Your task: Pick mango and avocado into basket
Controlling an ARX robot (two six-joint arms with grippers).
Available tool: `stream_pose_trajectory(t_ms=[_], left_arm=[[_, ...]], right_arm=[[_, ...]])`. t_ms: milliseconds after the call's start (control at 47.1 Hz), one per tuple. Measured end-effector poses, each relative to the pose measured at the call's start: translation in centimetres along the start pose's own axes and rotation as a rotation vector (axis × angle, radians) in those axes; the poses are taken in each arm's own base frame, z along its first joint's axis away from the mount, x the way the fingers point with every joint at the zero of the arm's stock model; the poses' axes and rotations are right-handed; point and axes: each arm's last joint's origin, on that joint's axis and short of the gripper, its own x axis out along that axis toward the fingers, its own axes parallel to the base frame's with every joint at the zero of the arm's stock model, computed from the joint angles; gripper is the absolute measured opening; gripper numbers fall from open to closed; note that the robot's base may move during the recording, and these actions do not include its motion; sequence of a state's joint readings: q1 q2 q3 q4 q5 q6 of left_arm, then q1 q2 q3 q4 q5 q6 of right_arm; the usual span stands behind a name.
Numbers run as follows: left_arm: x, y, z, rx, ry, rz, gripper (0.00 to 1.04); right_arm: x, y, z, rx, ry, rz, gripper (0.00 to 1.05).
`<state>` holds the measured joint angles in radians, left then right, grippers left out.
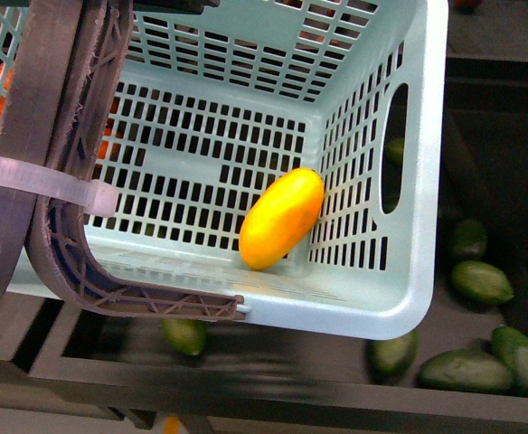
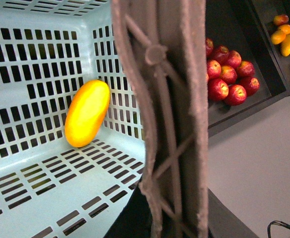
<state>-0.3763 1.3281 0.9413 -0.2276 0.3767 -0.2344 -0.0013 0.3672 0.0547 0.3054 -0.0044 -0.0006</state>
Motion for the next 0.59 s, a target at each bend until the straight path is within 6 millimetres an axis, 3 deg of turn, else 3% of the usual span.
stream_pose_trajectory(t_ms=[509,594], left_arm=[[-0.07,0.21,0.03,-0.004,-0.004,0.011,0.08],[-0.01,-0.01,-0.02,-0.001,0.003,-0.01,0.08]], right_arm=[[0.0,0.0,0.07,0.0,-0.002,0.001,0.97],[0.26,-0.27,-0.04,0.099,0.002,-0.152,0.97]])
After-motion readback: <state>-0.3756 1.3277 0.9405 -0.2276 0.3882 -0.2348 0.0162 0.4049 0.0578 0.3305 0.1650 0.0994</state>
